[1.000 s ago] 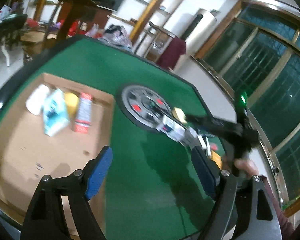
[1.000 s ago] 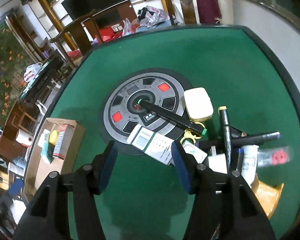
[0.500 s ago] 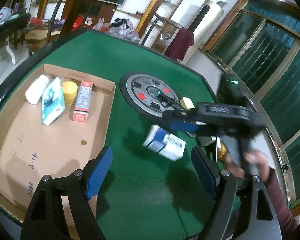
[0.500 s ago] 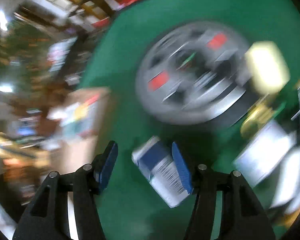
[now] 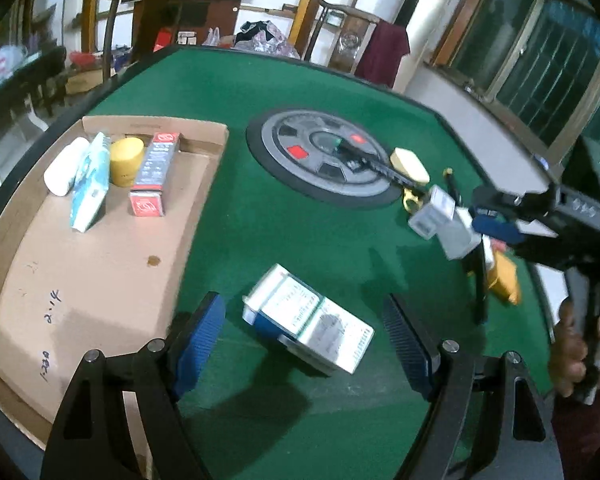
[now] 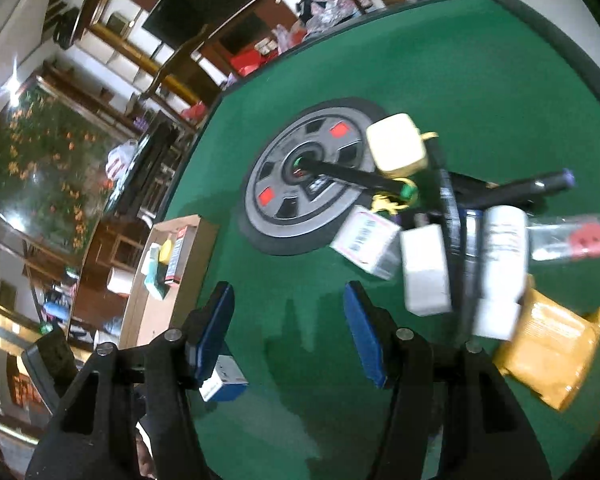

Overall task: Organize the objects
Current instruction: 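Grasp the white-green medicine box with the left gripper while the right grasps the white square packet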

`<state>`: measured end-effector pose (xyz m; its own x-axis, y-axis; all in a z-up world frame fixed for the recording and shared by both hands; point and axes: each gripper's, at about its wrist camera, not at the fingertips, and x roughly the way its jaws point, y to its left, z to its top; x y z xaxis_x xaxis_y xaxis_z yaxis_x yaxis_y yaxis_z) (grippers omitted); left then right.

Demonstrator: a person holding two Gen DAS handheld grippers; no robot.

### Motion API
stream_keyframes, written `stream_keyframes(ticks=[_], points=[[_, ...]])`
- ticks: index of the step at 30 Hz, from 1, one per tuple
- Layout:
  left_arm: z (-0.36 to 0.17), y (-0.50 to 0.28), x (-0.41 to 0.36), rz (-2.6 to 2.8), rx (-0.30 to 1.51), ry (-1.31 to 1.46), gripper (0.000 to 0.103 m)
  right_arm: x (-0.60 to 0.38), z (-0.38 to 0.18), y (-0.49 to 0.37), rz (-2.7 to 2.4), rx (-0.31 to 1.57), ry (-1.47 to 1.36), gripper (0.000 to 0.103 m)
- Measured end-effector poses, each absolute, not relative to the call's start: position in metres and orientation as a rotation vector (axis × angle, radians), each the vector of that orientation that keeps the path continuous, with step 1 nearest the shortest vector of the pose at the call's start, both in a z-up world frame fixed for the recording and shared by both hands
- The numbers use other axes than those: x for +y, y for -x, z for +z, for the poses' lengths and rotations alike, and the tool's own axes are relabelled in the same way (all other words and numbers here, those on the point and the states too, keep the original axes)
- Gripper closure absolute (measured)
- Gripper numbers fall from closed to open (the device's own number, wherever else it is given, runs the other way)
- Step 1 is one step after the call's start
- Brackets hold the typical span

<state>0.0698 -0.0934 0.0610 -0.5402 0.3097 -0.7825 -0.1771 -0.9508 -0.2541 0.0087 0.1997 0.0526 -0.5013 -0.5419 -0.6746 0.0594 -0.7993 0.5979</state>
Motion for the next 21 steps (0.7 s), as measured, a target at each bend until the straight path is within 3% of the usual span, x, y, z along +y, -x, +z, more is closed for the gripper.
stream_keyframes(ticks=[8,9,10,11,21], points=[[0.031,-0.048,-0.056,2.569,-0.016,1.419,0.030,0.222,0.050,-0.019,-2.382,-0.798,-1.268,0.047],[0.029,-0.045,-0.053,2.557,-0.001,1.413,0.038,0.222,0.050,-0.019,-2.385,-0.799,-1.264,0.047],[0.026,-0.044,-0.052,2.543,0.009,1.410,0.065,0.222,0.051,-0.020,-2.387,-0.799,-1.261,0.047],[0.024,-0.044,-0.051,2.517,0.009,1.421,0.074,0.222,0.051,-0.021,-2.387,-0.796,-1.258,0.047],[0.024,-0.048,-0.061,2.466,-0.093,1.386,0.074,0.199,0.048,0.008,-2.390,-0.753,-1.284,0.047]])
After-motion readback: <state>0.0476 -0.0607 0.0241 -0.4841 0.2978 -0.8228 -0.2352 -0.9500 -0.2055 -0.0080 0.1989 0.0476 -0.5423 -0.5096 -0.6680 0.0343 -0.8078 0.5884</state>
